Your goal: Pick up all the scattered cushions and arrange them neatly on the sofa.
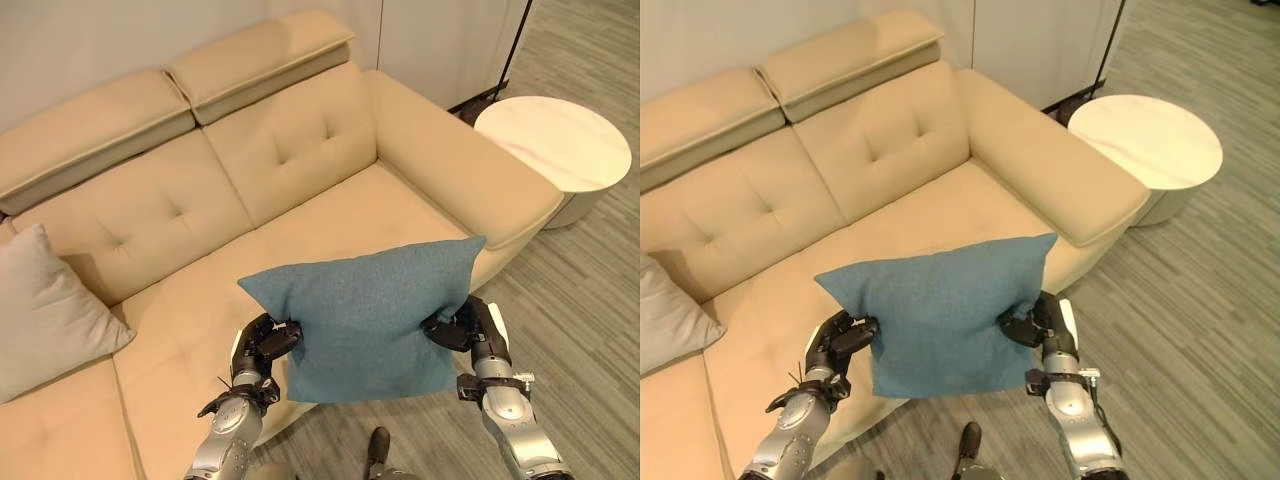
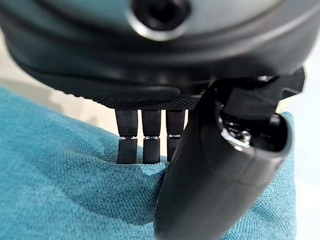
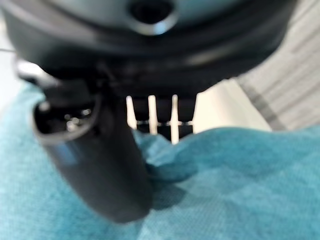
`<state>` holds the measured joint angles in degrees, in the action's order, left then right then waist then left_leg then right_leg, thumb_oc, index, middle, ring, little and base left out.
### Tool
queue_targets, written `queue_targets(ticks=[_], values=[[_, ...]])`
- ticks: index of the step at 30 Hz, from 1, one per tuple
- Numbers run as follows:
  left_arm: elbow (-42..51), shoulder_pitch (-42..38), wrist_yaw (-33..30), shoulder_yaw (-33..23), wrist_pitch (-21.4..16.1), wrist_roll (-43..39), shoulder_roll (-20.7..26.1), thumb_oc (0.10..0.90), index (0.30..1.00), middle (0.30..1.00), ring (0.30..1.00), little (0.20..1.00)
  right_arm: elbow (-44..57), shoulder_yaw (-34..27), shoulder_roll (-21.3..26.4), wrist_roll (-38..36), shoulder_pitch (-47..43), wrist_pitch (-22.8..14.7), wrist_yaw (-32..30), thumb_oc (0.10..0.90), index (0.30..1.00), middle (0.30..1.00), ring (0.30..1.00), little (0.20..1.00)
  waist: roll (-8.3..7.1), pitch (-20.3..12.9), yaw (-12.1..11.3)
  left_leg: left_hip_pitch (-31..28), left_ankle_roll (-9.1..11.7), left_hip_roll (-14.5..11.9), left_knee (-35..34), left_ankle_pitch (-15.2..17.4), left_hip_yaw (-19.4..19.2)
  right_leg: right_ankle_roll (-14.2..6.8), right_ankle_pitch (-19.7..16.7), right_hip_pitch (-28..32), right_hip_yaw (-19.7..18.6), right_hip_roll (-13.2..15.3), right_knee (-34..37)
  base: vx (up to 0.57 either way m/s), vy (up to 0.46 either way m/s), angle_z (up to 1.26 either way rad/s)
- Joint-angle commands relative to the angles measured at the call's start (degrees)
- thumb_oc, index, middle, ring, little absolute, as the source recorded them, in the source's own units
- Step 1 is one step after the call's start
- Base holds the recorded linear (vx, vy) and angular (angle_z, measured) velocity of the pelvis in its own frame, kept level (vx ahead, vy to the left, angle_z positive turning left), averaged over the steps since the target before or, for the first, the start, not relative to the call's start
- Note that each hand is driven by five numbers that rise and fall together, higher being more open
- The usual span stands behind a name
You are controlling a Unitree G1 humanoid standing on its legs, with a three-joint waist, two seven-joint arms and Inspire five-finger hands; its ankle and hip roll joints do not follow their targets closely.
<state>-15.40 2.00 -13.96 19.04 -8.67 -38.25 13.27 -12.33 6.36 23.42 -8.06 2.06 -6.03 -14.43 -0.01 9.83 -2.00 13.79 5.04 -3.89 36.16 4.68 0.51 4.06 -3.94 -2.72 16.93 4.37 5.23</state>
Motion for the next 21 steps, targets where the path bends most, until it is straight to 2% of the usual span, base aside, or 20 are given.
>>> queue_targets(ticks=[1,2,3,4,5,6,8,9,12,14,15,16,17,18,19,20,21], values=[[8.51,-6.84,6.58,4.92,-4.81,1.03,-1.33,0.400,0.300,0.300,0.300,0.300,9.79,3.81,-1.57,-0.35,-5.82,-7.45,2.41,0.400,0.300,0.300,0.300,0.300,-1.08,-2.66,-1.38,-2.43,-2.30,3.91,-13.08,1.68,-2.47,-9.33,4.49,5.09,0.36,1.62,-0.88,0.28,-0.116,0.00],[8.10,-7.42,6.72,5.49,-4.50,1.33,-1.42,0.400,0.300,0.300,0.300,0.300,9.55,3.58,-1.38,0.02,-5.83,-7.44,1.76,0.400,0.300,0.300,0.300,0.300,-0.89,-2.93,-1.41,-0.93,-2.72,4.58,-20.01,-0.56,-5.80,-9.55,5.57,6.38,1.15,0.56,-0.89,0.25,-0.080,-0.02],[7.85,-8.01,6.71,5.68,-4.51,1.55,-1.40,0.400,0.300,0.300,0.300,0.300,9.40,3.47,-1.57,0.02,-6.11,-7.34,1.46,0.400,0.300,0.300,0.300,0.300,-0.41,-3.11,-1.40,-0.39,-2.62,4.31,-22.56,-2.14,-7.72,-9.50,6.18,7.04,1.36,-0.33,-0.89,0.23,-0.074,0.06],[7.75,-8.50,6.61,5.91,-4.67,1.77,-1.32,0.400,0.300,0.300,0.300,0.300,9.18,3.39,-1.69,0.25,-6.49,-7.40,0.86,0.400,0.300,0.300,0.300,0.300,-0.28,-3.13,-1.44,-0.39,-2.40,4.06,-23.76,-3.21,-10.00,-9.54,6.56,7.43,1.82,-0.73,-1.03,0.09,-0.024,0.15],[7.73,-8.53,6.60,5.91,-4.67,1.78,-1.32,0.400,0.300,0.300,0.300,0.300,9.15,3.40,-1.70,0.26,-6.53,-7.41,0.84,0.400,0.300,0.300,0.300,0.300,-0.32,-3.11,-1.50,-0.45,-2.40,4.08,-23.87,-3.28,-10.08,-9.55,6.56,7.40,1.76,-0.70,-1.05,0.09,-0.033,0.10],[8.06,-8.80,6.65,5.82,-5.07,1.80,-1.16,0.400,0.300,0.300,0.300,0.300,9.18,3.09,-1.88,0.00,-6.98,-7.39,0.79,0.400,0.300,0.300,0.300,0.300,-0.29,-3.43,-1.31,-1.39,-2.35,3.25,-24.82,-3.26,-12.37,-9.58,6.90,7.58,2.27,-0.86,-1.38,0.17,-0.013,-0.02],[8.35,-9.13,6.13,5.61,-4.89,2.06,-0.57,0.400,0.300,0.300,0.300,0.300,8.99,3.10,-2.46,-0.24,-7.34,-7.43,0.77,0.400,0.300,0.300,0.300,0.300,-0.46,-3.67,-1.76,-1.59,-2.91,3.49,-23.33,-2.62,-11.84,-9.46,7.64,8.48,2.43,-0.91,-1.89,0.21,0.009,-0.08],[8.76,-8.53,6.16,5.53,-4.71,2.27,-0.44,0.400,0.300,0.300,0.300,0.300,8.58,3.45,-2.84,0.00,-7.19,-7.51,1.23,0.400,0.300,0.300,0.300,0.300,-0.48,-4.31,-2.39,-4.13,-3.80,4.80,-25.87,-1.83,-10.25,-9.53,8.69,9.02,2.41,-0.86,-3.95,0.23,0.052,0.04],[8.63,-8.08,6.13,5.15,-4.40,2.29,-0.25,0.400,0.300,0.300,0.300,0.300,7.63,4.02,-3.49,0.26,-7.41,-7.55,1.67,0.400,0.300,0.300,0.300,0.300,-0.49,-5.39,-3.54,-7.40,-5.07,5.67,-28.84,-1.02,-9.38,-10.38,9.34,9.01,2.56,-0.27,-8.17,0.17,0.051,0.03],[9.40,-7.41,6.09,4.75,-4.33,1.98,0.50,0.400,0.300,0.300,0.300,0.300,7.73,4.14,-3.60,0.65,-7.59,-7.13,2.49,0.400,0.300,0.300,0.300,0.300,-0.14,-4.90,-3.46,-10.18,-6.49,5.81,-30.76,-0.47,-7.77,-12.84,7.24,4.84,2.12,1.87,-19.08,0.14,0.078,-0.05],[9.75,-7.38,5.74,4.73,-4.46,2.28,1.01,0.400,0.300,0.300,0.300,0.300,7.73,4.25,-3.70,0.75,-7.95,-7.01,2.93,0.400,0.300,0.300,0.300,0.300,0.24,-4.31,-2.70,-10.62,-7.15,5.75,-31.25,-0.79,-6.94,-14.42,5.19,1.56,1.02,2.65,-24.82,0.09,0.062,0.04],[9.87,-7.57,5.63,4.62,-4.68,2.65,1.49,0.400,0.300,0.300,0.300,0.300,7.86,4.32,-3.90,0.60,-8.16,-7.16,3.07,0.400,0.300,0.300,0.300,0.300,0.69,-3.90,-2.17,-11.38,-7.53,5.54,-31.87,-0.72,-5.84,-15.12,5.03,-0.78,-0.68,2.72,-29.33,0.11,-0.012,0.36],[9.94,-7.81,4.89,4.18,-5.46,2.58,1.59,0.400,0.300,0.300,0.300,0.300,7.96,4.25,-4.31,0.66,-8.65,-7.43,2.86,0.400,0.300,0.300,0.300,0.300,1.34,-4.13,-1.73,-11.97,-7.53,5.41,-32.83,-0.89,-3.36,-14.32,5.91,-3.57,-4.31,2.54,-29.92,0.09,-0.038,0.53],[9.95,-7.80,4.88,4.17,-5.46,2.58,1.60,0.400,0.300,0.300,0.300,0.300,7.93,4.27,-4.32,0.67,-8.67,-7.44,2.85,0.400,0.300,0.300,0.300,0.300,1.32,-4.08,-1.64,-12.06,-7.51,5.44,-32.86,-0.86,-3.29,-14.31,6.02,-3.49,-4.24,2.59,-29.98,0.15,-0.158,0.91],[10.20,-7.91,4.73,3.56,-6.14,1.55,1.20,0.400,0.300,0.300,0.300,0.300,7.92,4.04,-4.32,0.69,-9.06,-7.41,2.40,0.400,0.300,0.300,0.300,0.300,1.66,-4.29,-1.27,-12.35,-7.04,5.31,-33.20,-0.54,-0.82,-12.96,7.74,-3.87,-8.81,3.12,-24.30,0.08,-0.114,0.78],[10.20,-7.91,4.73,3.56,-6.14,1.55,1.20,0.400,0.300,0.300,0.300,0.300,7.92,4.05,-4.32,0.69,-9.07,-7.41,2.40,0.400,0.300,0.300,0.300,0.300,1.67,-4.25,-1.24,-12.39,-7.04,5.31,-33.20,-0.54,-0.80,-12.96,7.74,-3.82,-8.79,3.12,-24.28,0.13,-0.185,0.92],[10.16,-7.86,4.90,3.26,-6.39,1.40,0.97,0.400,0.300,0.300,0.300,0.300,7.99,3.74,-4.28,0.68,-9.20,-7.42,2.18,0.400,0.300,0.300,0.300,0.300,1.88,-4.28,-0.92,-12.74,-6.72,5.26,-33.15,-0.05,0.77,-12.53,8.14,-4.20,-12.35,3.45,-21.12,0.18,-0.236,0.68]])
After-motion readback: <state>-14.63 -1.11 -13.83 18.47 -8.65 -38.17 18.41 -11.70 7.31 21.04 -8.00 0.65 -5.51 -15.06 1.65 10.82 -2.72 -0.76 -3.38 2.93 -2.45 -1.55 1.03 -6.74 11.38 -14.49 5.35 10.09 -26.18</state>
